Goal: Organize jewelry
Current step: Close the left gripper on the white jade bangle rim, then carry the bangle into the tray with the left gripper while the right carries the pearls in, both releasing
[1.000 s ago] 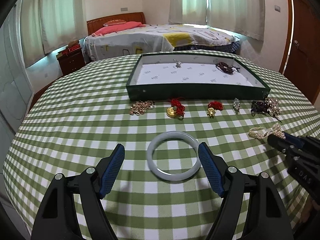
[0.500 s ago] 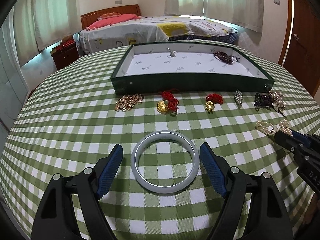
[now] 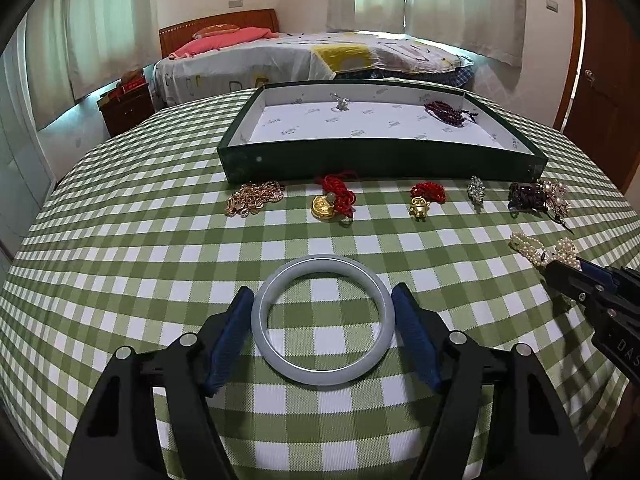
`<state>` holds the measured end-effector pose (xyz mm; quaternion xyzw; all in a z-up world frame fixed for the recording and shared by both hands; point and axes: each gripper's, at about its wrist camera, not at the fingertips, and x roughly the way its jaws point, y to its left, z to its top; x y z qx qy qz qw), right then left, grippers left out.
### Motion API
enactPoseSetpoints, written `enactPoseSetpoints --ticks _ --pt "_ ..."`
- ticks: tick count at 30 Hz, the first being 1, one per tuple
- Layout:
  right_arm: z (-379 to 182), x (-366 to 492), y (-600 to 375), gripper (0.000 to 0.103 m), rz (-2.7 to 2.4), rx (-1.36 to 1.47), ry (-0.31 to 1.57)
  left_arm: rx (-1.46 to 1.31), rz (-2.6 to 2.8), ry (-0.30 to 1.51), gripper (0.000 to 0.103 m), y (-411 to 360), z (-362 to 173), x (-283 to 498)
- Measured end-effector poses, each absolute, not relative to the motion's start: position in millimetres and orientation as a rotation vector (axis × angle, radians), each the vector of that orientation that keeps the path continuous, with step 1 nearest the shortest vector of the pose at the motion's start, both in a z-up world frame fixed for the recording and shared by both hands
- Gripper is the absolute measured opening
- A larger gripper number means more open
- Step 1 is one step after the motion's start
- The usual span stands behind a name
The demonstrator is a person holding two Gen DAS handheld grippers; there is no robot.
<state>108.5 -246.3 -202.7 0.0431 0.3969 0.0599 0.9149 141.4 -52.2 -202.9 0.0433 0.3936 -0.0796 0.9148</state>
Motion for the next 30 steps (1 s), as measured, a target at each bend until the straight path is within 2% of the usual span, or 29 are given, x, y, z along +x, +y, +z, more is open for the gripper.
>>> enactPoseSetpoints --ticks 9,18,30 --pt "-197 106 -242 0.022 0.133 0.091 0.798 0.109 -0.159 0.770 0.068 -53 -192 134" --pt "-163 114 -239 0.022 0.160 0.105 0.721 0.069 -0.165 0.715 0.068 -48 -158 141" --pt "-108 186 -242 0.022 0.181 0.110 0.595 0.030 -0.181 0.639 0.068 -54 -120 202"
